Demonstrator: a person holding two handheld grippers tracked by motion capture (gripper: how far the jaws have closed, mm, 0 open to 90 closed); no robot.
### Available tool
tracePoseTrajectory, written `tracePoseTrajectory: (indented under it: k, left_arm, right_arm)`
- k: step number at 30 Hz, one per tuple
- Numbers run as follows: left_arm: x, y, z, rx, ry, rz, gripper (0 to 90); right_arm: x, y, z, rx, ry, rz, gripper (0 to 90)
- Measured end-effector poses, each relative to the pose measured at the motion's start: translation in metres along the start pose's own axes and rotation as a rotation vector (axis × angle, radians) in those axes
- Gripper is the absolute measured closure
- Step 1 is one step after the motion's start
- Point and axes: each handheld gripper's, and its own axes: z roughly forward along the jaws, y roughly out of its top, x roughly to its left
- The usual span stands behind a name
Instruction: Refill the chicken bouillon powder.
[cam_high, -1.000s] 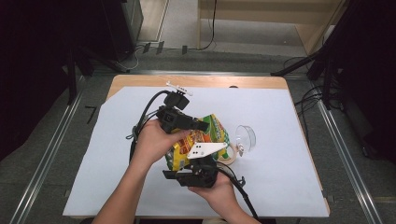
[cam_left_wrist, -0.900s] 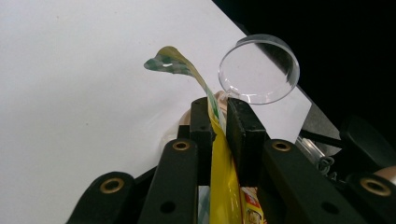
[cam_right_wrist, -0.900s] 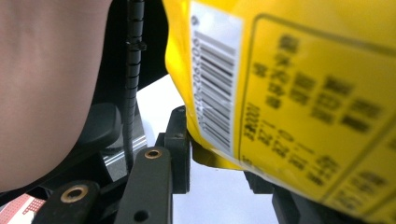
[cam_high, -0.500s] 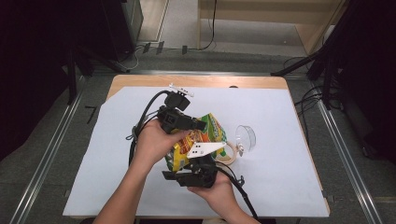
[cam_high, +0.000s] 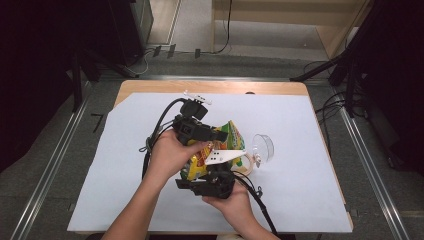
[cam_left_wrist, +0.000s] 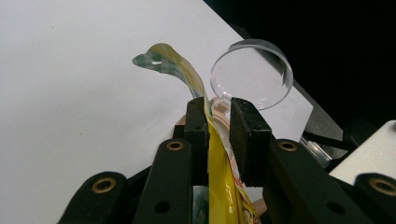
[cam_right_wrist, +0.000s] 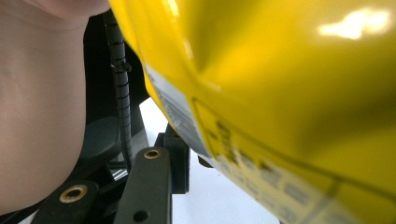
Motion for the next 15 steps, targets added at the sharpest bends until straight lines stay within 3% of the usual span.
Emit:
tracePoseTrajectory:
  k: [6,15]
  left_arm:
    - [0.008,0.005,0.004,0.02,-0.034,-0.034,77.5]
    - [0.017,0.015,0.006,0.057,-0.051,-0.033,77.9]
  right_arm:
    - [0.002,0.003,-0.001,0.009,-0.009,-0.006,67.2]
    - [-0.001,0.009,0.0,0.011,-0.016,-0.01,66.4]
